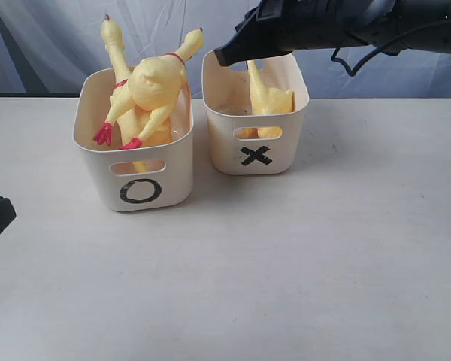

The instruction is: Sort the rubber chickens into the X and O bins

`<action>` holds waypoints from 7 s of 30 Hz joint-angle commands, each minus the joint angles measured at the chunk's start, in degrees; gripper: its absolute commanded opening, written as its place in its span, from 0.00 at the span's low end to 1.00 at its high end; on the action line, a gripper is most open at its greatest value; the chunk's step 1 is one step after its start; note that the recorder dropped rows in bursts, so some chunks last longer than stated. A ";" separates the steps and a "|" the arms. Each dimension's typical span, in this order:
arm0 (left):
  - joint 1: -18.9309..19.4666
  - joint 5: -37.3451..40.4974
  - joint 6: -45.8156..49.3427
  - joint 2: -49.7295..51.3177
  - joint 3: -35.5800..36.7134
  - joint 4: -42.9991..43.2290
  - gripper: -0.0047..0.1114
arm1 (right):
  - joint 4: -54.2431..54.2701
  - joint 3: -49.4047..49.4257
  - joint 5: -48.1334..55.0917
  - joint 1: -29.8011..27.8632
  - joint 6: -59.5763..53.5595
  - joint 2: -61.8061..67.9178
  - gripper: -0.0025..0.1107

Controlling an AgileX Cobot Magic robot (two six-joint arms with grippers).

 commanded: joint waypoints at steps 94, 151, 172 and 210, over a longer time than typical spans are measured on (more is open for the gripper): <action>28.95 0.27 0.21 -24.57 6.18 20.53 0.04 | 12.60 51.14 -1.37 -20.16 0.12 -93.55 0.03; 29.30 0.50 0.21 -24.57 6.40 20.53 0.04 | 4.29 80.06 0.01 -20.16 0.12 -102.62 0.03; 29.58 0.50 0.21 -24.57 6.40 20.53 0.04 | -40.17 80.06 5.59 -20.16 0.12 -102.62 0.03; 29.63 15.34 0.21 -24.57 7.58 21.71 0.04 | -39.83 80.06 8.94 -20.16 0.12 -102.62 0.03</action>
